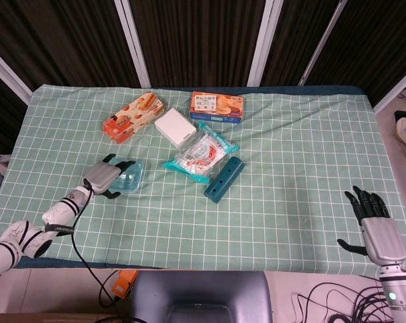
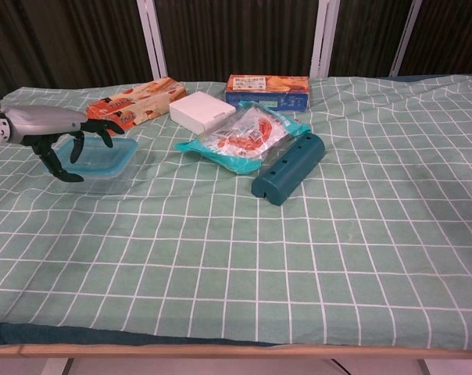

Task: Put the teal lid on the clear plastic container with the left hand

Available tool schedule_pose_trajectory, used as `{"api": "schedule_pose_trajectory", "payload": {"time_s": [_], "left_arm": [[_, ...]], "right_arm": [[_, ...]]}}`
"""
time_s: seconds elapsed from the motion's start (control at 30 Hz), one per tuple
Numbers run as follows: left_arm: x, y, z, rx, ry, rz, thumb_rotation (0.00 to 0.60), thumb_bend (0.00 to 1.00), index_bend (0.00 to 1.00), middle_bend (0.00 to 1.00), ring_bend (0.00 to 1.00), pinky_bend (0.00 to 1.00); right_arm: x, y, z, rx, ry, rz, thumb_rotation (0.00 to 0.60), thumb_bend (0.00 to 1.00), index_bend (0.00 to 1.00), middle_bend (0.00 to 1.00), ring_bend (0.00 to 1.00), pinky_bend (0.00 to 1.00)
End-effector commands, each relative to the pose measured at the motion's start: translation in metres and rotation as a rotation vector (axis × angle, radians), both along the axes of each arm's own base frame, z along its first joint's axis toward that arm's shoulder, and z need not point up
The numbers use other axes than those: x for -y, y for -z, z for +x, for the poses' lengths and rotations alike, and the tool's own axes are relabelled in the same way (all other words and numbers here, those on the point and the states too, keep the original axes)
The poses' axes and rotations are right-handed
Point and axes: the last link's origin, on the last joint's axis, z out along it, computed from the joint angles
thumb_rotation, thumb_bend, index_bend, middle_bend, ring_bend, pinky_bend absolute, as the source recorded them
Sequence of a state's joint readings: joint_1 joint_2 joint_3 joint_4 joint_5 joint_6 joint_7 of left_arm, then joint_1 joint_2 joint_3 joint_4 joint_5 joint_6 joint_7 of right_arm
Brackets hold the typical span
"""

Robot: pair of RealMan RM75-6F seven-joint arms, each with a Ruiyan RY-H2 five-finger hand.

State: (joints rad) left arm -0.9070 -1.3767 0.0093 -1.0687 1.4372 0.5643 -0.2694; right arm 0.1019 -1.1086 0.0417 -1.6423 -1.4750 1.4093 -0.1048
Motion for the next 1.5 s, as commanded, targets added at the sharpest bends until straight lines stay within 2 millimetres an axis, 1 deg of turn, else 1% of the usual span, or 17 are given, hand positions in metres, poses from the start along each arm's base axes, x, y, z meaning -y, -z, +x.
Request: {"api": "schedule_pose_trajectory", "payload": {"time_s": [0.03, 0.13, 0.27, 0.37, 0.5, 0.6, 0.7, 0.9, 1.07, 1.13, 1.23, 1.5], "left_arm": [[0.002, -0.001, -0.001, -0.004, -0.001, 0.001, 0.600, 0.25, 0.00, 0.33, 0.14, 0.02], [0.002, -0.002, 0.000, -0.001, 0.000, 0.008, 0.600, 0.24, 0.00, 0.24, 0.08, 0.00], [0.003, -0.003, 0.001, 0.007, 0.005, 0.022, 0.600, 0.24, 0.00, 0.17, 0.02, 0.00], [0.004, -0.005, 0.001, 0.011, 0.016, 0.036, 0.600, 0.24, 0.00, 0.13, 0.00, 0.00], [0.005, -0.006, 0.003, 0.022, 0.030, 0.050, 0.600, 0.24, 0.00, 0.06, 0.00, 0.00], [0.005, -0.006, 0.005, 0.025, 0.045, 0.060, 0.600, 0.24, 0.00, 0.03, 0.00, 0.00], [0.007, -0.008, 0.007, 0.036, 0.058, 0.070, 0.600, 0.25, 0.00, 0.01, 0.00, 0.00], [0.016, -0.015, 0.015, 0.065, 0.105, 0.090, 0.600, 0.25, 0.00, 0.02, 0.00, 0.00], [0.033, -0.018, 0.020, 0.079, 0.144, 0.087, 0.600, 0.25, 0.00, 0.05, 0.00, 0.00], [0.039, -0.017, 0.019, 0.073, 0.152, 0.084, 0.600, 0.25, 0.00, 0.07, 0.00, 0.00], [0.047, -0.016, 0.015, 0.064, 0.150, 0.086, 0.600, 0.25, 0.00, 0.14, 0.00, 0.00], [0.057, -0.016, 0.007, 0.062, 0.128, 0.104, 0.600, 0.24, 0.00, 0.24, 0.00, 0.00]], "right_arm": [[0.000, 0.000, 0.000, 0.001, 0.000, 0.000, 0.600, 0.16, 0.00, 0.00, 0.00, 0.00], [0.000, 0.000, 0.000, 0.002, -0.002, 0.000, 0.600, 0.16, 0.00, 0.00, 0.00, 0.00], [0.000, -0.001, 0.001, 0.004, -0.004, -0.001, 0.600, 0.16, 0.00, 0.00, 0.00, 0.00], [-0.001, -0.001, 0.001, 0.005, -0.006, 0.000, 0.600, 0.16, 0.00, 0.00, 0.00, 0.00], [-0.001, -0.002, 0.001, 0.007, -0.006, -0.001, 0.600, 0.16, 0.00, 0.00, 0.00, 0.00], [-0.001, -0.002, 0.001, 0.008, -0.006, -0.002, 0.600, 0.16, 0.00, 0.00, 0.00, 0.00], [-0.001, -0.003, 0.001, 0.009, -0.006, -0.003, 0.600, 0.16, 0.00, 0.00, 0.00, 0.00], [-0.001, -0.004, 0.001, 0.012, -0.008, -0.003, 0.600, 0.16, 0.00, 0.00, 0.00, 0.00], [-0.003, -0.003, 0.002, 0.014, -0.014, 0.000, 0.600, 0.16, 0.00, 0.00, 0.00, 0.00], [-0.004, -0.003, 0.002, 0.015, -0.018, 0.001, 0.600, 0.16, 0.00, 0.00, 0.00, 0.00], [-0.005, -0.004, 0.003, 0.018, -0.023, 0.002, 0.600, 0.16, 0.00, 0.00, 0.00, 0.00], [-0.006, -0.004, 0.003, 0.021, -0.031, 0.008, 0.600, 0.16, 0.00, 0.00, 0.00, 0.00]]}}
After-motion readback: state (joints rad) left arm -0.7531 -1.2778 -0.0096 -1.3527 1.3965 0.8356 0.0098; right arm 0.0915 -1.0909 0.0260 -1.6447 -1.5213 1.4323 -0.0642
